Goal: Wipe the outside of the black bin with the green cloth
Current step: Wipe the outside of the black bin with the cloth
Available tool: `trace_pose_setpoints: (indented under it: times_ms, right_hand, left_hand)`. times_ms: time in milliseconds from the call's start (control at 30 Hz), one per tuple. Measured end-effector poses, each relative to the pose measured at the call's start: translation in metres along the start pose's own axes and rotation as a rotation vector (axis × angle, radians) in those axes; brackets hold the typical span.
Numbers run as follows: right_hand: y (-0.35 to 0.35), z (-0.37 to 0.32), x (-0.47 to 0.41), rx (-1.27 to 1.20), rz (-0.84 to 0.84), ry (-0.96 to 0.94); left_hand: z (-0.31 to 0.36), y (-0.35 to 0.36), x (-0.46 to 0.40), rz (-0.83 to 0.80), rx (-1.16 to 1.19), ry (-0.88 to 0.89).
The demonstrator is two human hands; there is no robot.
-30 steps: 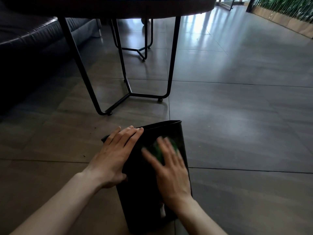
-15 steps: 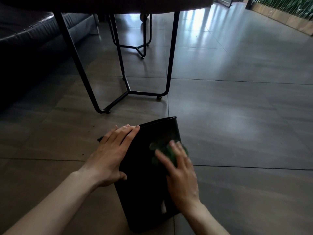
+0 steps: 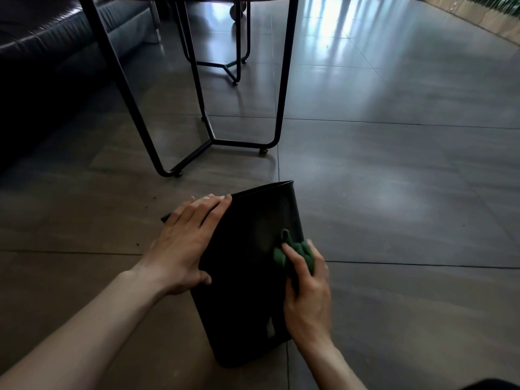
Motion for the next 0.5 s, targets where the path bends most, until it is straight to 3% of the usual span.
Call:
trace_pose_setpoints:
  times_ms: [100,200,267,333,400,500]
  right_hand:
    - [-0.005,0.007,0.021,-0.245,0.150,0.333]
    - [-0.002,0.013,0.054,-0.305,0.299,0.794]
    - [0.007,0.008,0.074,-0.326,0.292,1.018]
    - [0.022,-0.007,0.083,-0.386,0.209,1.140]
    - [0.029,-0.021,0.086,-0.457,0.132,1.139]
    - [0.029,-0.032,0.079,-0.465,0.146,1.164]
  left_hand:
    - [0.000,0.001,0.000,-0.004,-0.002,-0.002]
    - [0.000,0.001,0.000,-0.004,-0.007,-0.002]
    - [0.000,0.001,-0.001,-0.005,-0.006,-0.002]
    - [0.000,0.000,-0.001,-0.006,-0.006,0.001]
    - [-0.001,0.001,-0.001,-0.002,-0.004,0.004]
    - [-0.002,0.002,-0.001,0.001,-0.004,0.009]
Point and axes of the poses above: each hand's wrist, its own x-axis away from the middle knuckle, its own y-axis out of the palm, z = x × y, the point moved 2 cm from there along -x, towards the middle knuckle, and after that the axes turned 2 degrees about -x, right-handed, at the moved point
